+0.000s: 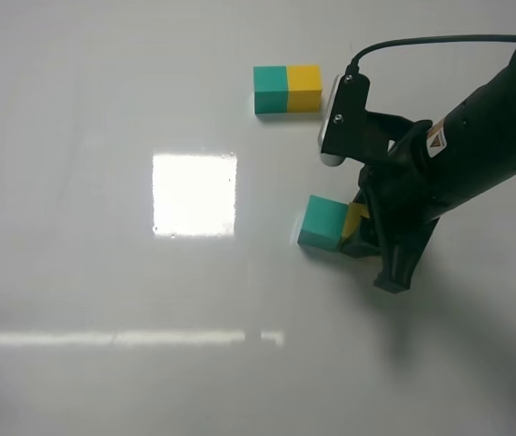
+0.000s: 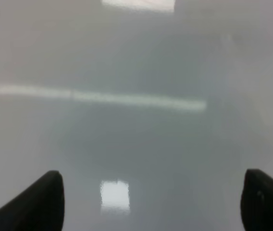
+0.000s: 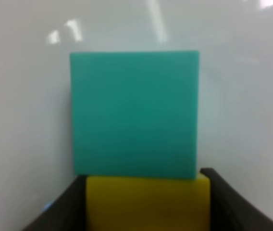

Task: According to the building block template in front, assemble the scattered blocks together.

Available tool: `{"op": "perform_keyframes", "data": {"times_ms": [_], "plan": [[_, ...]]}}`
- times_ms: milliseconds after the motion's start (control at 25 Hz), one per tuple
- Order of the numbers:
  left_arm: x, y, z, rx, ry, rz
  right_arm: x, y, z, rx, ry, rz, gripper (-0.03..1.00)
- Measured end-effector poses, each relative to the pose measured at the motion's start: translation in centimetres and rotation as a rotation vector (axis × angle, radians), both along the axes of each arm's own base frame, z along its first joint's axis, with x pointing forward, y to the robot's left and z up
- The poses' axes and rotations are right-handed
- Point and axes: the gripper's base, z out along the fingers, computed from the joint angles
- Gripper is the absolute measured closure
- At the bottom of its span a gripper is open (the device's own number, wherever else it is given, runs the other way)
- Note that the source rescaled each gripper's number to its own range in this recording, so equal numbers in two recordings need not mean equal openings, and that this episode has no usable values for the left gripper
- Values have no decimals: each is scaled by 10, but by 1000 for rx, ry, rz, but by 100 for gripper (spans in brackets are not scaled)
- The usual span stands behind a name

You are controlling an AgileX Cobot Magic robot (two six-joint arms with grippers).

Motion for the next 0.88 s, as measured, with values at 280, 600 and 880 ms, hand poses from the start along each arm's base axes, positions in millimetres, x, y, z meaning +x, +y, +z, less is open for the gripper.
{"op": "perform_keyframes", "data": {"times_ms": [280, 600, 880], "plan": [[0, 0, 0, 0, 0, 0, -2, 2, -1, 52, 33, -22, 97], [0, 0, 0, 0, 0, 0, -3, 5, -1, 99, 60, -36, 54], [0, 0, 0, 0, 0, 0, -2, 7, 1, 169, 63, -85, 25]]}}
